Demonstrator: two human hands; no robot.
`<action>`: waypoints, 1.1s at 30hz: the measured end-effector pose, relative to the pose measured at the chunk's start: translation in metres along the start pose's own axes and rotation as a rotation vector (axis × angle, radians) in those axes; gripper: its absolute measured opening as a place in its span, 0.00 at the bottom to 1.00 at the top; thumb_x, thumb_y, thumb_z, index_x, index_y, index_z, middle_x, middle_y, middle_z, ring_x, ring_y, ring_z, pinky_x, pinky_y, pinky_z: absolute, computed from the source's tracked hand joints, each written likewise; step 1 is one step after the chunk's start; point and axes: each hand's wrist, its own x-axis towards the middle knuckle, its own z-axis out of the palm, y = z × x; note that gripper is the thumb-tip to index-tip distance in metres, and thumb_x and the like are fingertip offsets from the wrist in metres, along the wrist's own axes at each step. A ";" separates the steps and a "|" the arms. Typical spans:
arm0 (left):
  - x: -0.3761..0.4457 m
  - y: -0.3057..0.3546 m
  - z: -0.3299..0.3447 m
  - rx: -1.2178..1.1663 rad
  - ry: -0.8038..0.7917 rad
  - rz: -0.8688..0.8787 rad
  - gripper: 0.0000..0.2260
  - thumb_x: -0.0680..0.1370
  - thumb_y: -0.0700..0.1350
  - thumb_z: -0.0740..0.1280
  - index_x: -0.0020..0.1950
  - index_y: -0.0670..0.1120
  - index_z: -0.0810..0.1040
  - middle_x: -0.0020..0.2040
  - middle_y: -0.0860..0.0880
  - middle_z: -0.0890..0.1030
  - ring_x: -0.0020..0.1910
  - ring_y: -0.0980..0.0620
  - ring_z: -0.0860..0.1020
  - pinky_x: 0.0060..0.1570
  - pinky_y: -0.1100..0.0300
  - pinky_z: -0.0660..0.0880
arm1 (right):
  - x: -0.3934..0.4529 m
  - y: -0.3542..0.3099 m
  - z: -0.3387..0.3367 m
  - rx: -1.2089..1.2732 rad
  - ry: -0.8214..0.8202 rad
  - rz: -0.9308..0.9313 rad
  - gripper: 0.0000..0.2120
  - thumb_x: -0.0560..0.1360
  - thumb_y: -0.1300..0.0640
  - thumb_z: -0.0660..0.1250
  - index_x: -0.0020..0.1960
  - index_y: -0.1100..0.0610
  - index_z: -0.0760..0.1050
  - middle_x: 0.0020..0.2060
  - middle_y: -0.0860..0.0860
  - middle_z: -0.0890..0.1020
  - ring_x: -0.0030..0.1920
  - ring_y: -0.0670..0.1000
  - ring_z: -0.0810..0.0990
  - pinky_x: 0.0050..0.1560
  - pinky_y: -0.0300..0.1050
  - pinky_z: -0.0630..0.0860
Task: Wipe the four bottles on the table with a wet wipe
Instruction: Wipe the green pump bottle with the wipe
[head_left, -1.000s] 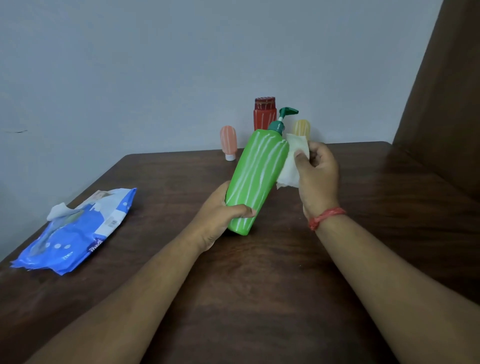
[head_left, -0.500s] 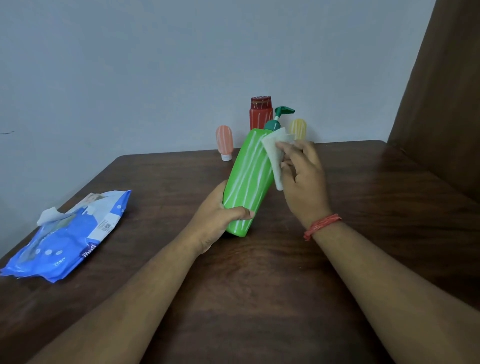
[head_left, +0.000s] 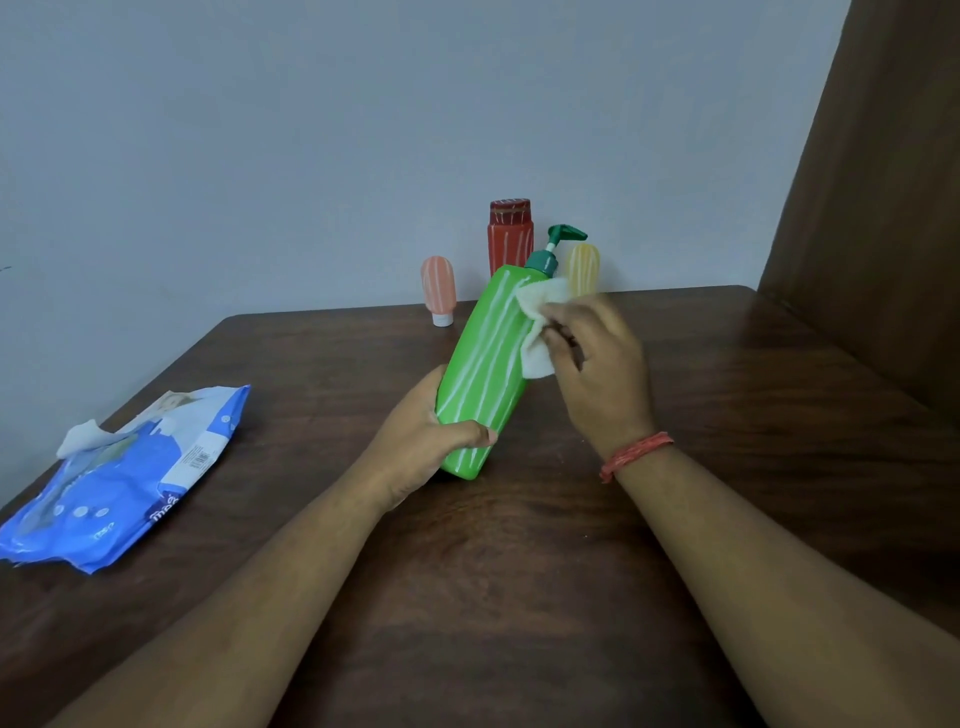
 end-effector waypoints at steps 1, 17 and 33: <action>0.000 0.001 0.000 0.001 0.004 0.000 0.26 0.63 0.47 0.75 0.58 0.60 0.74 0.53 0.52 0.83 0.53 0.51 0.82 0.56 0.48 0.78 | -0.001 0.000 0.001 -0.033 -0.022 -0.042 0.07 0.77 0.65 0.68 0.54 0.61 0.81 0.50 0.54 0.80 0.52 0.52 0.78 0.54 0.44 0.76; 0.001 0.000 0.002 -0.005 -0.015 0.017 0.29 0.60 0.50 0.77 0.59 0.59 0.75 0.54 0.51 0.83 0.54 0.49 0.82 0.57 0.45 0.78 | -0.002 0.003 0.002 -0.198 0.085 -0.015 0.10 0.78 0.57 0.66 0.58 0.54 0.82 0.52 0.49 0.82 0.54 0.54 0.73 0.55 0.52 0.74; 0.001 -0.004 -0.001 -0.145 -0.044 0.004 0.27 0.62 0.41 0.75 0.60 0.54 0.77 0.50 0.50 0.84 0.50 0.49 0.83 0.48 0.54 0.78 | 0.000 0.000 0.002 0.006 0.039 0.099 0.18 0.79 0.68 0.63 0.68 0.61 0.76 0.62 0.55 0.78 0.64 0.53 0.76 0.66 0.45 0.73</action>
